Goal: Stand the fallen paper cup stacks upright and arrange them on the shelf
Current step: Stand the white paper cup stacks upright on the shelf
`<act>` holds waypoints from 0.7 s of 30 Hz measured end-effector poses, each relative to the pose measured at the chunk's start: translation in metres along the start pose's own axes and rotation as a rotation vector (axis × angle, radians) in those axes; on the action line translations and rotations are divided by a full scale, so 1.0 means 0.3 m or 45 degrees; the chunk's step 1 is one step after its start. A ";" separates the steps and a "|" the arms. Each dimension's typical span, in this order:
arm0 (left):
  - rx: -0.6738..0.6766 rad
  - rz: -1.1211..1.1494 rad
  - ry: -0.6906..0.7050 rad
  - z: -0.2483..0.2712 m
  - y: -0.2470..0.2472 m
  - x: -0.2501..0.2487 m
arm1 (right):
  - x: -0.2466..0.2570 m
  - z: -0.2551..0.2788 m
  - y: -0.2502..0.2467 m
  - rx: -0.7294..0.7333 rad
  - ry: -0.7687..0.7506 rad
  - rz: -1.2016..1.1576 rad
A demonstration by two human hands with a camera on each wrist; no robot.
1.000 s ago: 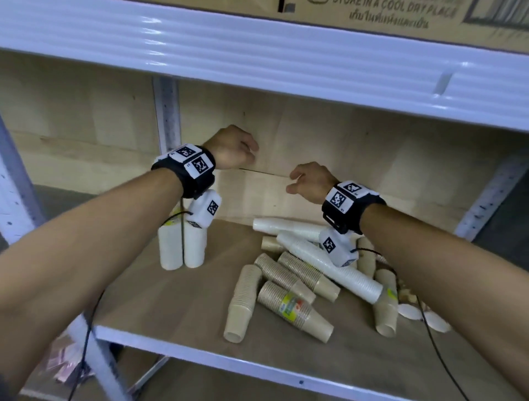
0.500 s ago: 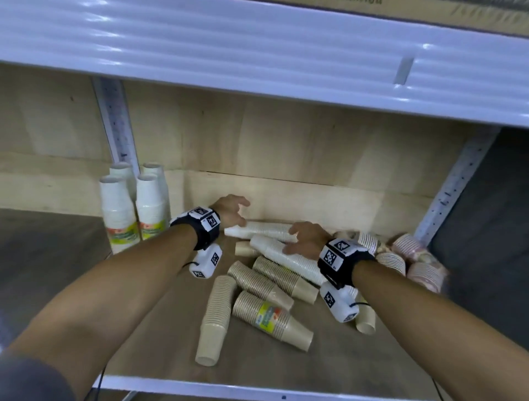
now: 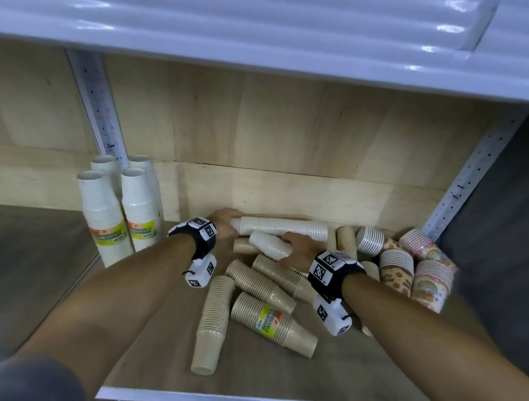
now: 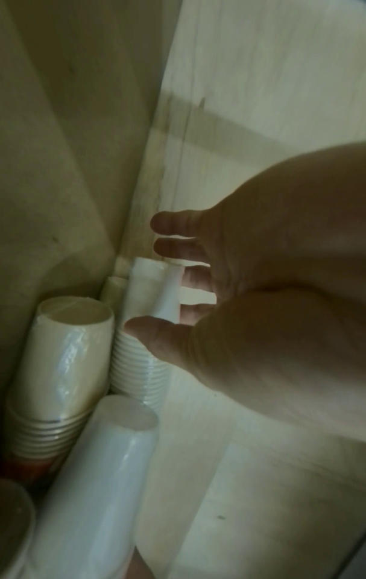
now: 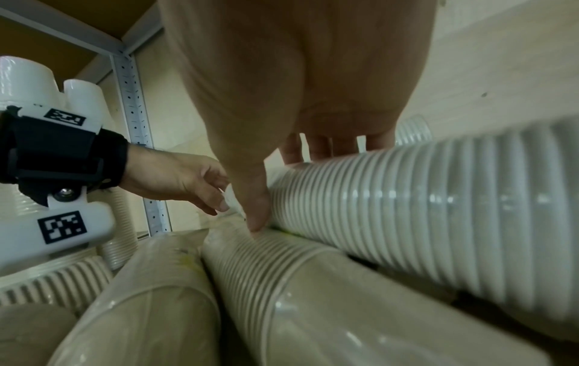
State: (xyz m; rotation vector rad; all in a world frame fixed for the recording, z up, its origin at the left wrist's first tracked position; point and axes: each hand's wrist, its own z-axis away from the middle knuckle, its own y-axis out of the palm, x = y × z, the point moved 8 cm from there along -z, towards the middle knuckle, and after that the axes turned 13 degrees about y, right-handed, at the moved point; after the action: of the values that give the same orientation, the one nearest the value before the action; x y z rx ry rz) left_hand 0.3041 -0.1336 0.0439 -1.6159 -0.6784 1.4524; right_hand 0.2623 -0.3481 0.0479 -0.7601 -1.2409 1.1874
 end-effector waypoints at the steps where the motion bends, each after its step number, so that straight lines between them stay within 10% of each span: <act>1: -0.005 0.001 0.018 -0.003 0.002 -0.004 | 0.000 -0.002 0.001 -0.005 0.002 -0.002; 21: -0.285 0.066 0.217 0.059 -0.243 -0.205 | -0.020 0.091 -0.205 -0.188 -0.031 -0.110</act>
State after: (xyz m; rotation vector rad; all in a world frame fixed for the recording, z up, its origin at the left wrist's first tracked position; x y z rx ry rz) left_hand 0.2857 -0.1444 0.1387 -1.9184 -0.7256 1.2920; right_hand 0.2522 -0.3744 0.1093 -0.7941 -1.3796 1.0461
